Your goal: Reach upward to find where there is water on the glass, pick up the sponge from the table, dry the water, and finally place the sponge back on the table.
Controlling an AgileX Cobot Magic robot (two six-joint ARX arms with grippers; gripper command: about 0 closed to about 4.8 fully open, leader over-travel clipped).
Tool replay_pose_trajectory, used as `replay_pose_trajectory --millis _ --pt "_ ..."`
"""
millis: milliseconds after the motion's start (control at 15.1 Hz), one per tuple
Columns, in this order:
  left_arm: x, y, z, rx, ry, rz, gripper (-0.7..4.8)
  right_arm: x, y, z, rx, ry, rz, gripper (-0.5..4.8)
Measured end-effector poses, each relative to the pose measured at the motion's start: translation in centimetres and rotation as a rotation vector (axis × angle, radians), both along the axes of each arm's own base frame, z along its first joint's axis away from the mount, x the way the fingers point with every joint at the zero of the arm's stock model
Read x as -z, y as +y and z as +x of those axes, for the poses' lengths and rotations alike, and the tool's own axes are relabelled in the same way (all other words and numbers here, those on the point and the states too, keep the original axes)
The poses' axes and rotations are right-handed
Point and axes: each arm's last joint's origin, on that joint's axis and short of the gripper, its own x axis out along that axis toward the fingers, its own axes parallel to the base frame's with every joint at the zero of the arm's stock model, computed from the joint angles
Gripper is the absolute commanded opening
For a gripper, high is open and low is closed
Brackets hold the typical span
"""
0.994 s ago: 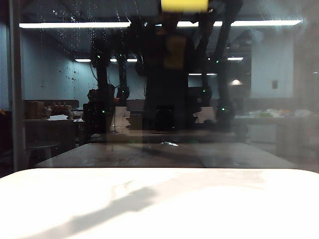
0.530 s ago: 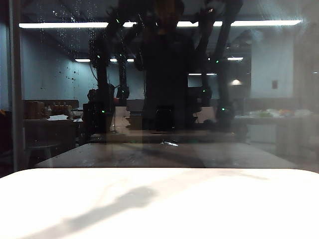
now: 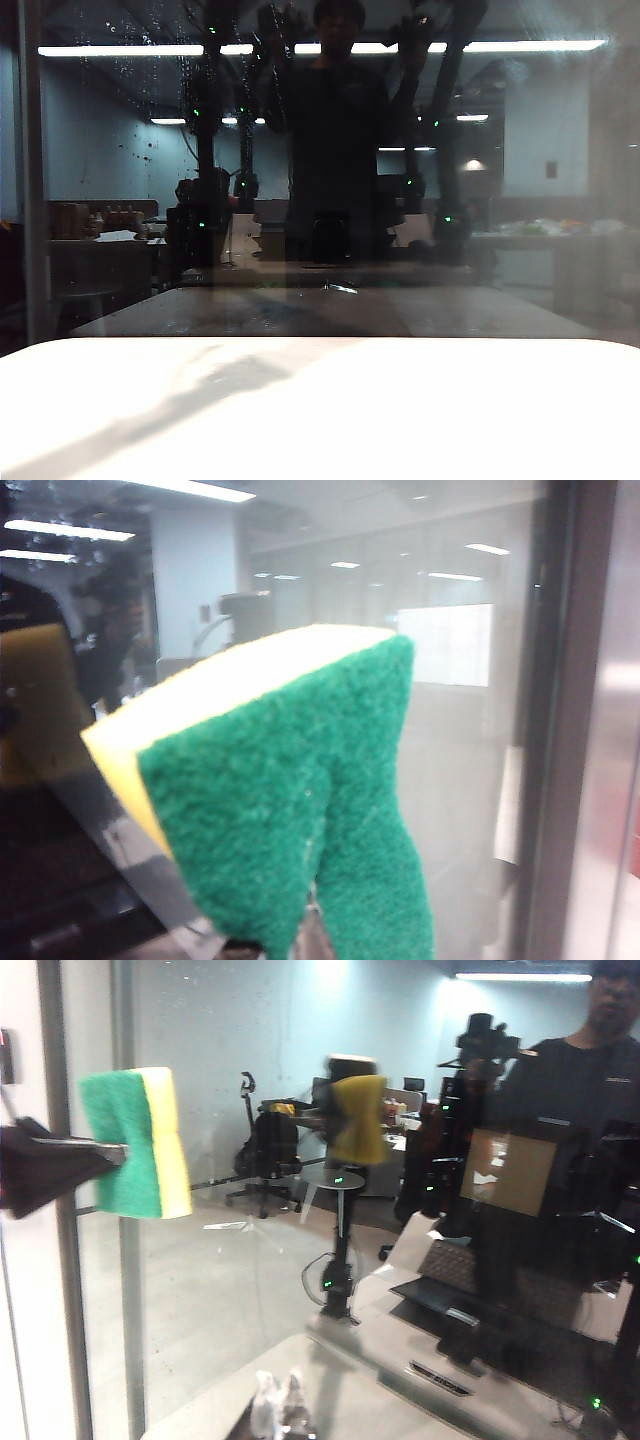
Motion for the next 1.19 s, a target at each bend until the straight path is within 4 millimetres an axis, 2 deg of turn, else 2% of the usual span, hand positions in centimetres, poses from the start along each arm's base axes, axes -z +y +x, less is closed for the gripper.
replay_pose_trajectory --millis 199,398,530,663,928,1193 --pt "-0.1 -0.7 2.8 0.004 -0.003 -0.010 -0.06 0.0 0.0 0.0 -0.001 0.000 0.000 -0.05" --pt "-2.0 -0.4 5.3 0.012 -0.064 -0.057 -0.06 0.0 0.0 0.0 -0.001 0.000 0.000 -0.05" --pt "-2.3 -0.2 6.7 0.017 -0.069 -0.082 -0.06 0.1 0.0 0.0 0.002 0.009 0.001 -0.05" --pt "-2.0 0.0 9.2 0.010 -0.044 -0.129 -0.06 0.1 0.0 0.0 0.002 0.007 0.001 -0.05" --pt "-1.0 -0.6 11.3 0.032 -0.014 -0.183 -0.06 0.4 0.0 0.1 0.008 0.048 0.005 -0.05" --pt "-0.7 -0.7 11.7 0.001 -0.006 -0.196 -0.06 0.5 0.0 0.1 0.008 0.059 0.006 -0.05"
